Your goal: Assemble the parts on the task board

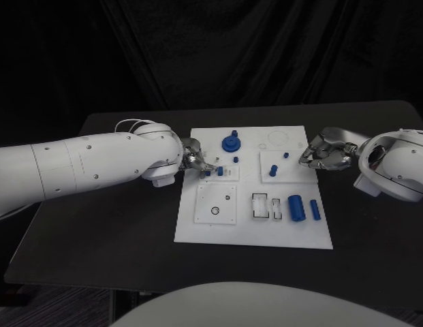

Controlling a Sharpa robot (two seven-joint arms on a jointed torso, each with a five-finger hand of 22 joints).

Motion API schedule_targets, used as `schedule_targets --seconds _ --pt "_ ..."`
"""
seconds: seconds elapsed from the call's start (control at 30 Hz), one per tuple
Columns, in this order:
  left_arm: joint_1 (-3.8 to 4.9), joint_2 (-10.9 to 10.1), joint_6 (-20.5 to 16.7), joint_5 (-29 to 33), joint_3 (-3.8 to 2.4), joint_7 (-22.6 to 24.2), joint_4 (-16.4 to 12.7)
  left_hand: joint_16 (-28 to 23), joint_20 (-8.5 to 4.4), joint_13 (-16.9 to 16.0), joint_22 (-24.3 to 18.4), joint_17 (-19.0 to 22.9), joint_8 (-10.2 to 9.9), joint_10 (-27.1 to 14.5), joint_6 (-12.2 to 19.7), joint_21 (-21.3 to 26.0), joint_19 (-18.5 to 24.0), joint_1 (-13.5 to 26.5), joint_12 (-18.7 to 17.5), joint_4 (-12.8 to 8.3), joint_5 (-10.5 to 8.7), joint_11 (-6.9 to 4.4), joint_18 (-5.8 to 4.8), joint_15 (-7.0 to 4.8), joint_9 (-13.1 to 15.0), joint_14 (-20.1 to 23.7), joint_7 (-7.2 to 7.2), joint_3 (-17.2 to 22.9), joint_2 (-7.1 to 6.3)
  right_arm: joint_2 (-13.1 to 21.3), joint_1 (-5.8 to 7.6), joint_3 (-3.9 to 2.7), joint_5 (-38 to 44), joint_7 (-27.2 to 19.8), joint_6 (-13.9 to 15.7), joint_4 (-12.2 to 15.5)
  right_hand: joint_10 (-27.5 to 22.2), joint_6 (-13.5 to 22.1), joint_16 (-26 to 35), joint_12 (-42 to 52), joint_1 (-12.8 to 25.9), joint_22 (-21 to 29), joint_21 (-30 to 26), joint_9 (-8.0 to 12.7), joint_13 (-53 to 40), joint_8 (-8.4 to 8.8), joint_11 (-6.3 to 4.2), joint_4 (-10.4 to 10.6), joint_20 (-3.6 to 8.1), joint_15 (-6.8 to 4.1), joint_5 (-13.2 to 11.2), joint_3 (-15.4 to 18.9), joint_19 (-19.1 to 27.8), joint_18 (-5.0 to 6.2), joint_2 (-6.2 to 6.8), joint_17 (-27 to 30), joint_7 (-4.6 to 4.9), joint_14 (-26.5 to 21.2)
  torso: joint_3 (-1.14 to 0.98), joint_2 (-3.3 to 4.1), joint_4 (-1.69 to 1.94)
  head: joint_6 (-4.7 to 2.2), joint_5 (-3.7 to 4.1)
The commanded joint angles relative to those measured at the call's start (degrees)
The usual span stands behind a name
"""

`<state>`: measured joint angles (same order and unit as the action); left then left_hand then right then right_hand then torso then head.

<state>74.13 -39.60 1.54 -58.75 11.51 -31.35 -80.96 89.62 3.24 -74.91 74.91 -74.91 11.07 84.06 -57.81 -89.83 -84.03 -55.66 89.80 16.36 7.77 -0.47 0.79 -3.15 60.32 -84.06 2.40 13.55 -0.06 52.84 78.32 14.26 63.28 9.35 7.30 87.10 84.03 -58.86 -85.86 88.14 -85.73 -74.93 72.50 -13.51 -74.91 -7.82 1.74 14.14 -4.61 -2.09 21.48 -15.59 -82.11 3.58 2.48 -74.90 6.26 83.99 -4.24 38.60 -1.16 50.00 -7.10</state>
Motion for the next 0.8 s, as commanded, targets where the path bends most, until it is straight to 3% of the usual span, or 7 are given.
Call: schedule_targets --seconds 0.03,0.3,0.47,0.57,0.67,0.8 --pt "-0.84 0.2 2.9 0.1 0.59 -1.3 0.4 0.4 0.46 -15.1 14.5 -15.1 -4.1 5.9 1.6 -0.3 -4.4 1.6 0.2 0.2 -1.29 0.55 -0.39 0.41 -1.4 -5.9 1.81 -1.8 0.32 0.0 -0.15 -0.04 0.1 1.4 -0.6 0.0 2.8 0.1 0.3 -0.4 -0.1 -9.5 -0.3 -0.1 -12.6 0.1 0.38 0.1 0.04 0.43 0.3 -0.4 0.6 0.57 -0.4 -10.7 0.24 4.1 -0.02 0.01 -0.04 0.0 -0.08" --pt "-1.0 0.2 1.9 0.1 0.59 -1.0 0.8 0.4 0.69 -15.1 14.4 -15.1 -4.7 5.9 1.1 -0.3 -4.0 4.4 0.2 0.4 -1.8 0.69 -0.3 0.56 -3.1 -5.9 1.93 -4.6 2.29 0.0 -0.17 -0.04 0.1 1.4 -0.8 0.0 2.8 0.1 0.3 -0.4 -0.1 -9.5 -0.3 -0.1 -12.6 0.1 0.38 0.1 0.04 0.43 0.3 -0.4 0.6 0.57 -0.4 -10.7 0.24 4.1 0.01 0.04 -0.09 0.0 -0.09" --pt "-1.04 -0.1 -0.3 0.1 0.59 0.5 0.7 0.4 0.74 -15.1 14.4 -15.1 -4.3 5.9 0.2 -0.2 -4.0 8.6 0.2 0.5 0.93 0.62 -0.29 0.54 -3.7 -5.9 1.79 -7.5 5.25 0.0 -0.18 -0.04 0.1 1.4 -0.9 0.0 2.8 0.1 0.3 -0.4 -0.1 -9.5 -0.3 -0.1 -12.6 0.1 0.38 0.1 0.04 0.43 0.3 -0.4 0.6 0.57 -0.4 -10.7 0.24 4.1 0.02 0.02 -0.04 0.0 -0.23" --pt "-1.07 -0.3 -3.7 0.1 0.59 2.4 0.6 0.4 0.6 -15.1 14.5 -15.1 -2.7 5.9 -0.6 -0.2 -4.2 10.9 0.2 0.6 3.3 0.36 -0.36 0.23 -2.5 -5.9 1.4 -9.7 6.85 0.0 -0.23 -0.04 0.1 1.3 -0.8 0.0 2.8 0.1 0.3 -0.4 -0.1 -9.5 -0.3 -0.1 -12.6 0.1 0.39 0.0 0.03 0.44 0.3 -0.5 0.6 0.57 -0.41 -10.7 0.24 4.1 0.02 -0.02 -0.07 0.0 -0.36" --pt "-1.12 -0.8 -9.3 0.1 0.59 5.3 0.3 0.4 0.11 -15.1 14.7 -15.1 0.8 5.9 -0.1 -0.2 -4.8 11.7 0.2 0.4 2.24 -0.13 -0.5 -0.11 1.3 -5.9 0.89 -12.4 8.92 0.0 -0.28 -0.04 0.1 1.2 -0.8 0.0 2.8 0.1 0.3 -0.4 -0.1 -9.5 -0.3 -0.1 -12.6 0.1 0.39 0.0 0.03 0.44 0.3 -0.5 0.6 0.57 -0.41 -10.7 0.24 4.1 0.01 -0.01 -0.11 0.0 -0.44" --pt "-1.15 -1.6 -16.6 -2.5 0.59 9.9 0.0 0.4 -0.18 -15.1 14.8 -15.1 4.6 5.9 1.1 -0.2 -5.1 10.1 0.2 0.4 2.04 -0.47 -0.56 -0.41 5.7 -5.9 0.5 -15.1 9.55 0.1 -0.31 -0.04 0.1 1.1 -0.7 0.0 2.8 0.1 0.3 -0.3 -0.1 -9.5 -0.4 -0.1 -12.6 0.1 0.39 0.0 0.03 0.44 0.3 -0.5 0.6 0.58 -0.42 -10.7 0.24 4.1 0.03 -0.01 -0.07 0.0 -0.24"
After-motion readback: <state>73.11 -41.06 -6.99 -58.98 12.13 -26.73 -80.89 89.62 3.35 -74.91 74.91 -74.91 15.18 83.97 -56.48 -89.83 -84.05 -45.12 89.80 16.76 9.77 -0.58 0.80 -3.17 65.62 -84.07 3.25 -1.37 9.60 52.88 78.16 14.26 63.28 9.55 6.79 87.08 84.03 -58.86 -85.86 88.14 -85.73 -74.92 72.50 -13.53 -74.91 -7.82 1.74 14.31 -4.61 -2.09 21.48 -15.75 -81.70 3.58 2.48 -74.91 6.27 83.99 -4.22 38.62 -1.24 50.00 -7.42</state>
